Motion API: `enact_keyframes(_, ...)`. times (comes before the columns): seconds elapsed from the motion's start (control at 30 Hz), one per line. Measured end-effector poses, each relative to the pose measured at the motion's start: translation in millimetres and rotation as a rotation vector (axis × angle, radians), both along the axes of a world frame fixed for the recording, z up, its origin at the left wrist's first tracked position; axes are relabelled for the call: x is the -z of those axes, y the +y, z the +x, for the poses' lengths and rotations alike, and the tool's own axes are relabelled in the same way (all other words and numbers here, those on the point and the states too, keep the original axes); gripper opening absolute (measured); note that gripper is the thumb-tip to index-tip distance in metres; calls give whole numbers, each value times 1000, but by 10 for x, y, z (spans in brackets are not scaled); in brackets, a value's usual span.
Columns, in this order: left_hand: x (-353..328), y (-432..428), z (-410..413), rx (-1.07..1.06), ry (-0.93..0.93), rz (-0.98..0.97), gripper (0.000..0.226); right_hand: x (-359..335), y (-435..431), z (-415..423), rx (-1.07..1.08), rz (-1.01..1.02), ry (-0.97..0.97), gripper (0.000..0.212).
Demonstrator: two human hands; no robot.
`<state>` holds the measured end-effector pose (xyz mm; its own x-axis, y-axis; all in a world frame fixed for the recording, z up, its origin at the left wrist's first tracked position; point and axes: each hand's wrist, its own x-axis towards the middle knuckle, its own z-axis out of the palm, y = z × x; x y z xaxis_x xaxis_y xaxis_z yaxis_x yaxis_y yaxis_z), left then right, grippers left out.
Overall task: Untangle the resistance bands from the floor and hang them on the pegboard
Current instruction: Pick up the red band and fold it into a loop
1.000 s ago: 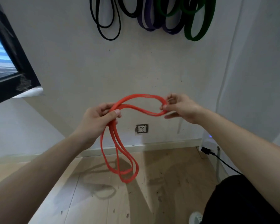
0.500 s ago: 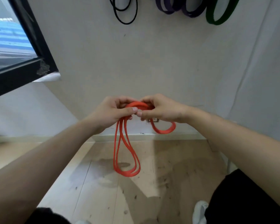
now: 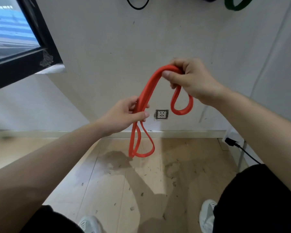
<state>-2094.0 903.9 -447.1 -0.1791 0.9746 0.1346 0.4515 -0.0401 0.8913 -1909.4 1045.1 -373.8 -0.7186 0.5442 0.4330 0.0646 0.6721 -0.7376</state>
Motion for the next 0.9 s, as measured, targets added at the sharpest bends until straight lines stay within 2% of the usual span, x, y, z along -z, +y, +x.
enact_keyframes(0.13, 3, 16, -85, -53, 5, 21, 21, 60, 144, 35, 93, -120, 147, 19)
enact_keyframes(0.23, -25, 4, -115, -63, -31, 34, 23, 127, 276, 63, 101, -201, 154, 17)
enact_keyframes(0.33, -83, -6, -164, -110, -140, 93, 19, 260, 461, 167, 37, -301, -52, 20)
enact_keyframes(0.47, -128, -14, -187, -127, -226, 153, 10, 470, 580, 282, -125, -287, -535, 13)
enact_keyframes(0.6, -147, -11, -108, -80, -258, 160, 10, 569, 454, 187, -243, -270, -661, 15)
enact_keyframes(0.7, -174, 15, -57, -59, -296, 168, 10, 580, 275, 81, -322, -338, -612, 24)
enact_keyframes(0.83, -179, 34, -26, -54, -302, 169, 11, 533, 36, -107, -295, -430, -328, 25)
enact_keyframes(0.9, -194, 24, -40, -62, -285, 164, 13, 492, -30, -168, -273, -408, -271, 22)
